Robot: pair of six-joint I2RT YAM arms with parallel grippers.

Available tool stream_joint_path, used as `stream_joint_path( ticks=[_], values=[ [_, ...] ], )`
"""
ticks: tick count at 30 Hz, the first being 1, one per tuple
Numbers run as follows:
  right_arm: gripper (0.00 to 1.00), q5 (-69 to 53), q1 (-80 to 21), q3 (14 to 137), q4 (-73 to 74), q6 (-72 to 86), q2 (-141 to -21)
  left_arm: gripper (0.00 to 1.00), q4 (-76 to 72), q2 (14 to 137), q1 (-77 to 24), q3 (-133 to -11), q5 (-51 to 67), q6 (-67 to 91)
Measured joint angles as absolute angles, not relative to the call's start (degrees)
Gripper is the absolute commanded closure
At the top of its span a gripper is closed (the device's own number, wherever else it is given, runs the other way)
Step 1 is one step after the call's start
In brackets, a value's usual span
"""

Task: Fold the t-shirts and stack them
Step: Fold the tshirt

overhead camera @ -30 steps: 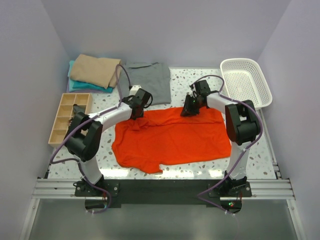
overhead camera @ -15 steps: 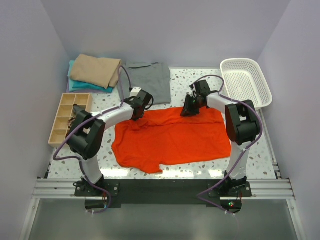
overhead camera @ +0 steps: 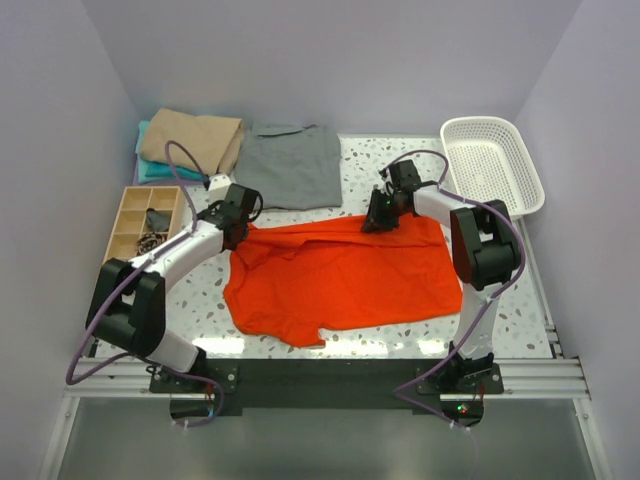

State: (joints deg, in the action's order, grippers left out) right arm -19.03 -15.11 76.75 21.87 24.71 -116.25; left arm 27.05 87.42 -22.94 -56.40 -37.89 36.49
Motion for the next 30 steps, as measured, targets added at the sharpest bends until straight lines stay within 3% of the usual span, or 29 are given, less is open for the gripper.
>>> stream_joint_path(
  ticks=[2,5,6,7,9,10,19,30],
  values=[
    [0.73,-19.0,-15.1,76.8,21.8,24.9,-116.2,1.00,25.8,86.5,-20.8,-54.6,-37.0,36.9],
    [0.73,-18.4,-15.4,76.8,21.8,25.1,-116.2,0.82,23.9,86.7,-20.3,-53.3,-36.0,36.9],
    [0.73,-18.3,-15.4,76.8,21.8,25.1,-116.2,0.65,23.4,86.9,-20.3,-53.1,-35.8,36.8],
    [0.73,-18.0,-15.5,76.9,22.0,25.1,-116.2,0.54,22.7,87.5,-20.2,-53.1,-35.9,36.6],
    [0.73,-17.6,-15.6,76.9,22.1,25.2,-116.2,0.35,21.3,88.8,-19.7,-53.1,-35.4,36.0],
    [0.73,-17.4,-15.7,77.0,22.1,25.3,-116.2,0.31,20.3,89.7,-19.4,-53.1,-35.1,35.6],
    [0.73,-13.1,-17.2,77.6,23.0,25.5,-115.7,0.27,17.3,94.4,-18.0,-56.0,-32.7,32.8],
    [0.64,-9.3,-18.1,71.1,23.0,20.1,-108.6,0.27,18.9,72.0,-22.0,-50.0,-32.7,32.5]
  ],
)
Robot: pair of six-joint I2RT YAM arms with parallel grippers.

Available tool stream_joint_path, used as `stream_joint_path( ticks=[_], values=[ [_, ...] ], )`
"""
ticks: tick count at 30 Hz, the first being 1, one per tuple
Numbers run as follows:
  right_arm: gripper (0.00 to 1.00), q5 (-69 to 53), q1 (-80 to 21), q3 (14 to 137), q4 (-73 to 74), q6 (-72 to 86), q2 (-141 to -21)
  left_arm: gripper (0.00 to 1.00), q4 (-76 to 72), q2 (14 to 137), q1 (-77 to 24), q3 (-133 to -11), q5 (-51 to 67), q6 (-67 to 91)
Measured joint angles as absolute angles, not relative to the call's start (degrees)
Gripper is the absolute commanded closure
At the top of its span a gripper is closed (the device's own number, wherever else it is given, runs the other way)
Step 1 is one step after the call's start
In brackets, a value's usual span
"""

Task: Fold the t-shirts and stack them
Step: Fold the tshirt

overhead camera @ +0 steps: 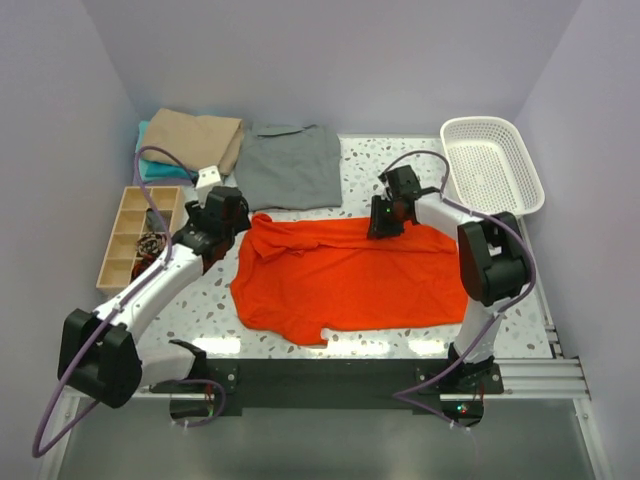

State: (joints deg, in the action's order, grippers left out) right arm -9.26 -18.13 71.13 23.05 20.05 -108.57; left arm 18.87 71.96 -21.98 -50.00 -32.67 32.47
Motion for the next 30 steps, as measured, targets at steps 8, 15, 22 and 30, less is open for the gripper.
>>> stream_joint_path(
  ticks=[8,15,22,30],
  values=[
    [0.62,-15.7,-26.2,70.0,18.8,22.0,-105.2,0.28,18.0,72.8,-29.2,-45.7,-28.5,33.9],
    [0.61,-18.6,-34.7,66.5,11.7,27.3,-105.7,0.28,15.3,74.7,-30.8,-39.6,-25.9,36.5],
    [0.61,-18.4,-38.5,67.6,7.5,29.2,-111.2,0.28,9.6,77.8,-30.8,-39.0,-25.8,36.9],
    [0.60,-17.3,-40.8,71.8,5.1,29.4,-114.8,0.28,5.6,80.1,-30.8,-38.4,-25.5,36.9]
  ],
)
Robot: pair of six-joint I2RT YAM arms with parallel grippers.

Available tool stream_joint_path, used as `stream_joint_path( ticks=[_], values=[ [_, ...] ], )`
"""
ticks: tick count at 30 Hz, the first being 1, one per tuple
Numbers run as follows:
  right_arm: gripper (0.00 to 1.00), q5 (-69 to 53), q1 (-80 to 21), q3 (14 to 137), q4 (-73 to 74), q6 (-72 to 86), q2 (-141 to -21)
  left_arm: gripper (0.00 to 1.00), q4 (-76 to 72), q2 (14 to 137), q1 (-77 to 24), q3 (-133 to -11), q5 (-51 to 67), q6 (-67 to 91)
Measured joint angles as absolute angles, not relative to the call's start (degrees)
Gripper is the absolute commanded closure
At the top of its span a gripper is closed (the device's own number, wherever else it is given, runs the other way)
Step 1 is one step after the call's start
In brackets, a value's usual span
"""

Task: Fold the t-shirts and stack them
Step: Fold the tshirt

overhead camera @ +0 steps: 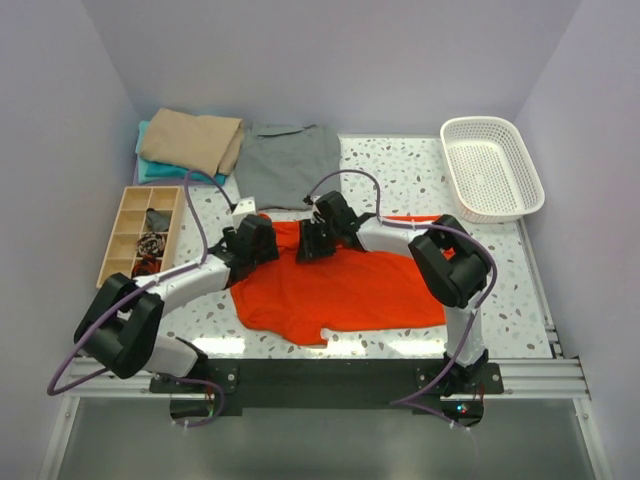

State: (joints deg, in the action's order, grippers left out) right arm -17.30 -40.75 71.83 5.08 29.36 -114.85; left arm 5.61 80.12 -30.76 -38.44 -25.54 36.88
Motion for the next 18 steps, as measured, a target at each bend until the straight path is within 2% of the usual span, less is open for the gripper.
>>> stream_joint_path(
  ticks=[8,16,18],
  values=[
    [0.58,-15.5,-41.0,74.4,5.3,28.7,-115.3,0.28,3.9,81.7,-30.8,-38.3,-25.1,36.8],
    [0.62,-13.8,-41.1,79.4,7.4,28.2,-119.3,0.28,3.9,82.7,-30.8,-38.3,-24.6,36.4],
    [0.66,-13.3,-41.2,79.5,7.4,28.1,-119.4,0.28,3.9,82.7,-30.8,-38.3,-24.6,36.4]
  ],
)
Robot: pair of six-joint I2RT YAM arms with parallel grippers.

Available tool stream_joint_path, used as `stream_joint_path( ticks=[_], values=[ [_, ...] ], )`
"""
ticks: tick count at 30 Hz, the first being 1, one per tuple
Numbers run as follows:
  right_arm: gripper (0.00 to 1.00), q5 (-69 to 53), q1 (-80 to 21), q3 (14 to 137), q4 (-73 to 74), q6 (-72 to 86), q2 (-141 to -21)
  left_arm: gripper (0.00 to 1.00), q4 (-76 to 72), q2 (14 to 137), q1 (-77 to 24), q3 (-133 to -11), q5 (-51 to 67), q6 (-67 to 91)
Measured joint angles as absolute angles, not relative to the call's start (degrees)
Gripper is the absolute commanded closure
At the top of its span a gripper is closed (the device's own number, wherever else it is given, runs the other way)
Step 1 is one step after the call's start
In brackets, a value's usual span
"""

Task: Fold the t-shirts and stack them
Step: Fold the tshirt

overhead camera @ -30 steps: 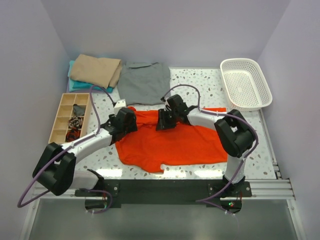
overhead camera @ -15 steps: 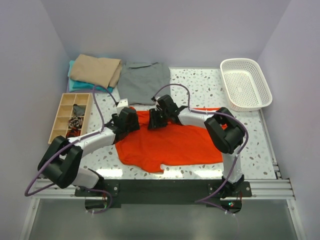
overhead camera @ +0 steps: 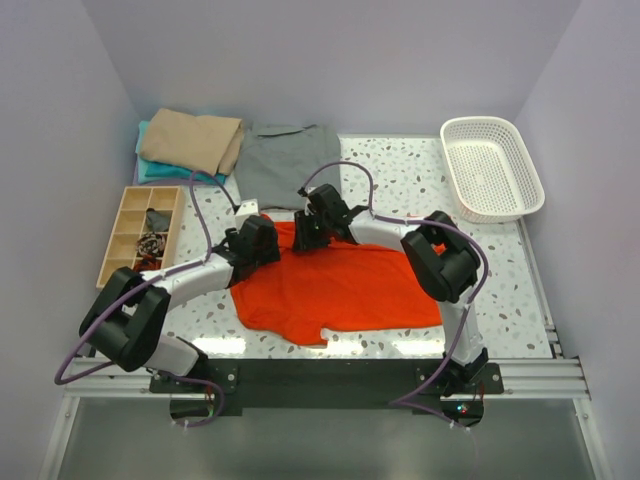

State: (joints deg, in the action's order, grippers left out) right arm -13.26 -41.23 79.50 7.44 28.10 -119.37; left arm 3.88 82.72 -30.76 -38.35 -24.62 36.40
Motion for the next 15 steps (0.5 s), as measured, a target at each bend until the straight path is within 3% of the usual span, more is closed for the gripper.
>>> stream_joint_path(
  ticks=[2,6,9,15],
  values=[
    [0.69,-12.7,-41.3,79.5,7.6,27.9,-119.4,0.28,3.9,82.7,-30.8,-38.3,-24.6,36.4],
    [0.90,-11.5,-41.5,79.5,8.2,27.0,-119.4,0.28,3.9,82.8,-30.8,-38.3,-24.6,36.4],
    [0.99,-10.6,-41.6,79.5,8.8,26.3,-119.4,0.28,3.9,83.2,-30.8,-38.3,-24.6,36.4],
    [1.00,-9.5,-42.1,79.5,9.5,24.9,-118.9,0.28,3.9,83.8,-30.8,-38.3,-24.6,36.4]
  ],
)
